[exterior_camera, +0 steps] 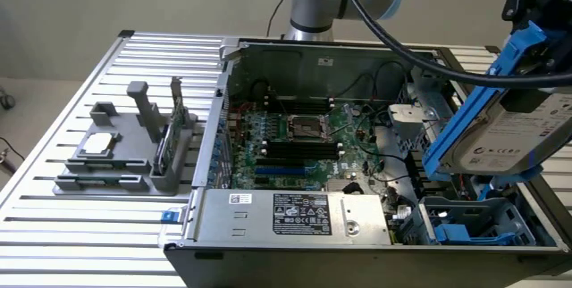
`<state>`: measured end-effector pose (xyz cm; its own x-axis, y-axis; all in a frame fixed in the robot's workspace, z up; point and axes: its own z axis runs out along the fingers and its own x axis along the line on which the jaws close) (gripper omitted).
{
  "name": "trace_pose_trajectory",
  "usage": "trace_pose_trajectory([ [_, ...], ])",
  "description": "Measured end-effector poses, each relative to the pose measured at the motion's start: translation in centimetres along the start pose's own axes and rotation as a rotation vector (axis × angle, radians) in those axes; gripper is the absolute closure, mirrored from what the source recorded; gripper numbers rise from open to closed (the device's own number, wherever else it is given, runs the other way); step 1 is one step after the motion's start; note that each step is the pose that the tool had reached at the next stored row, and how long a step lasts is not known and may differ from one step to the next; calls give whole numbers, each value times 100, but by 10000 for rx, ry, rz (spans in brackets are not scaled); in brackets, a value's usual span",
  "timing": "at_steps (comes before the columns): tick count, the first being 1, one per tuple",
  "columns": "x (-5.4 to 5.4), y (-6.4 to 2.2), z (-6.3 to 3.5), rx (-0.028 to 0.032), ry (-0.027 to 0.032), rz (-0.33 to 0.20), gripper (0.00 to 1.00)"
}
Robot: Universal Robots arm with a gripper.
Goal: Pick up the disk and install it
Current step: 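Pick up the disk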
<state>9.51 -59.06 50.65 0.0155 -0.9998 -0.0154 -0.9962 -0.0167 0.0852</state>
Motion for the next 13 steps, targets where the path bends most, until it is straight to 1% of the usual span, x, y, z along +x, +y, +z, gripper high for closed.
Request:
trace_pose_trajectory([
  [2,34,-63,12,-11,-11,0,67],
  [9,155,-258,80,-20,-74,-6,67],
  [11,178,-288,109,-22,-86,-7,67],
  [13,186,-295,143,-22,-86,-6,67],
])
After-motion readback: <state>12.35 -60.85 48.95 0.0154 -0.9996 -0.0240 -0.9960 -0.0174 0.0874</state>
